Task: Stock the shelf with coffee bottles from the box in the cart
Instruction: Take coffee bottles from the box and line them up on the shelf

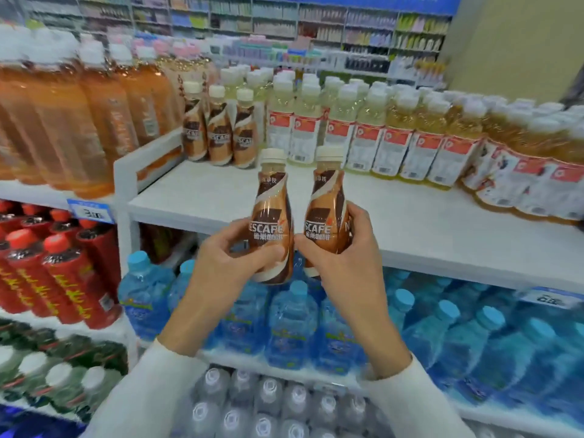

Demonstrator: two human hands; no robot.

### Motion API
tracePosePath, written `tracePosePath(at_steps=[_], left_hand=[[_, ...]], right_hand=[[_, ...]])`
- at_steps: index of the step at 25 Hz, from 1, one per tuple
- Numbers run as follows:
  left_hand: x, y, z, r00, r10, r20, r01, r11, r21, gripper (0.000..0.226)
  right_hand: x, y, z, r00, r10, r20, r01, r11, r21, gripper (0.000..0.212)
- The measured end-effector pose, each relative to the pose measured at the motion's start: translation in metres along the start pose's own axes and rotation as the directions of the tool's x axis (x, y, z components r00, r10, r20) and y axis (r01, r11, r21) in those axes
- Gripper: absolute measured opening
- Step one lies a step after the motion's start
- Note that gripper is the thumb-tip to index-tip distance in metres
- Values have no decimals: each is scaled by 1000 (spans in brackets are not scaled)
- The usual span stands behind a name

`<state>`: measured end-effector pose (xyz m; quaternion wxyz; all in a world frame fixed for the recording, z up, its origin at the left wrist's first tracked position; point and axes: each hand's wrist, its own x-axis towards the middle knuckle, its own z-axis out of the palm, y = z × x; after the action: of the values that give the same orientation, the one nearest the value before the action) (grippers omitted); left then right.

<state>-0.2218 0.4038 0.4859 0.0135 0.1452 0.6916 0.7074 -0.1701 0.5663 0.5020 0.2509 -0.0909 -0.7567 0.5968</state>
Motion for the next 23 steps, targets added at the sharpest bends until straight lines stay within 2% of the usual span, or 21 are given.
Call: tracePosePath(at_steps=[3,7,12,18,21,23], left_hand=[[44,16,26,995,94,20,-95,995,20,42],[90,14,43,979,193,61,-199,974,104,52],[114,-9,42,982,158,106,-176,967,185,62],[109,-17,45,978,184,94,-200,959,202,62],[105,-20,43,979,175,105,-195,954,226,67],[105,-22,38,982,144,119,-168,959,227,75]], right_hand=[[39,-6,-11,996,-48,-78,48,999,3,63],[77,2,-10,992,-3,-127,10,998,57,63],[85,24,-9,986,-17,-166,21,999,24,61],[82,40,-9,987,-80,-141,69,995,-79,70],[75,42,-13,989,-57,-136,38,990,-138,84],[67,45,-15,981,-34,-190,-7,977,-211,91]])
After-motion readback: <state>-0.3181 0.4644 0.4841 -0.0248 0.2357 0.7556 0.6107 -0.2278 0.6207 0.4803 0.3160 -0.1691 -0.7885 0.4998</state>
